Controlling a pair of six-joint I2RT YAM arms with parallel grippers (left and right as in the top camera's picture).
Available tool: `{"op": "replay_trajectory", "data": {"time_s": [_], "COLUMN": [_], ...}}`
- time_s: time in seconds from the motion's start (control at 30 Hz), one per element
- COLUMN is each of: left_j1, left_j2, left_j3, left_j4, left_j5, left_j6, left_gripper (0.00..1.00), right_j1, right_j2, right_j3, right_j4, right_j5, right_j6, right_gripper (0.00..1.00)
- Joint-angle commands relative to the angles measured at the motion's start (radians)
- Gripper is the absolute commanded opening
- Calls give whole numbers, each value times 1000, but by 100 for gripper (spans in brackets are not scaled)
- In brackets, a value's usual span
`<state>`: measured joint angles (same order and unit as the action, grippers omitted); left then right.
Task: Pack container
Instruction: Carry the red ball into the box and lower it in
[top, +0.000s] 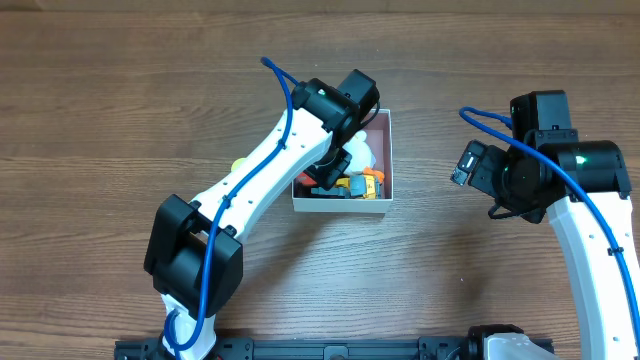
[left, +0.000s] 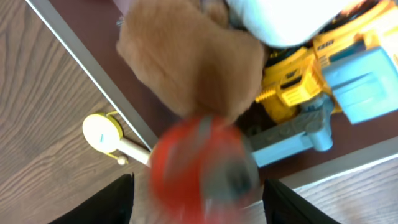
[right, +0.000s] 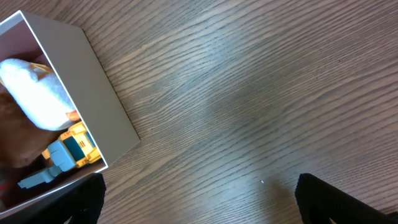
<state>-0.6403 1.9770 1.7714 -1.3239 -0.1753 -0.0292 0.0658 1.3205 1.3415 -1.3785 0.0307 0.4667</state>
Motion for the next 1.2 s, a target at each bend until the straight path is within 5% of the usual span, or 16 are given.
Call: {"op": "replay_trajectory", "data": {"time_s": [0.0, 0.13, 0.23, 0.3, 0.6, 0.93, 1.17], "left_j1": [5, 5, 5, 5, 5, 5, 5], "left_j2": [-9, -10, -10, -10, -9, -9, -12], "left_j3": [-8, 6, 40, 55, 15, -272, -153], "left_j4": [8, -20, -65, -87, -34, 196, 155], "left_j5": [31, 34, 39, 43, 82, 89, 71], "left_j6": [0, -1, -1, -2, -9, -27, -27], "left_gripper": [68, 64, 18, 4, 4, 4, 4], "right_j1": [-5, -5, -5, -5, -5, -5, -5], "right_j2": [-2, -2, -2, -2, -2, -2, -2], "right_j3": [4, 4, 4, 4, 4, 4, 4], "right_j4": [4, 4, 3, 3, 3, 4, 3], "right_j5": [13, 13, 13, 13, 13, 13, 13], "right_j6": [-3, -3, -3, -3, -3, -3, -3], "right_gripper": [100, 100, 100, 100, 100, 100, 100]}}
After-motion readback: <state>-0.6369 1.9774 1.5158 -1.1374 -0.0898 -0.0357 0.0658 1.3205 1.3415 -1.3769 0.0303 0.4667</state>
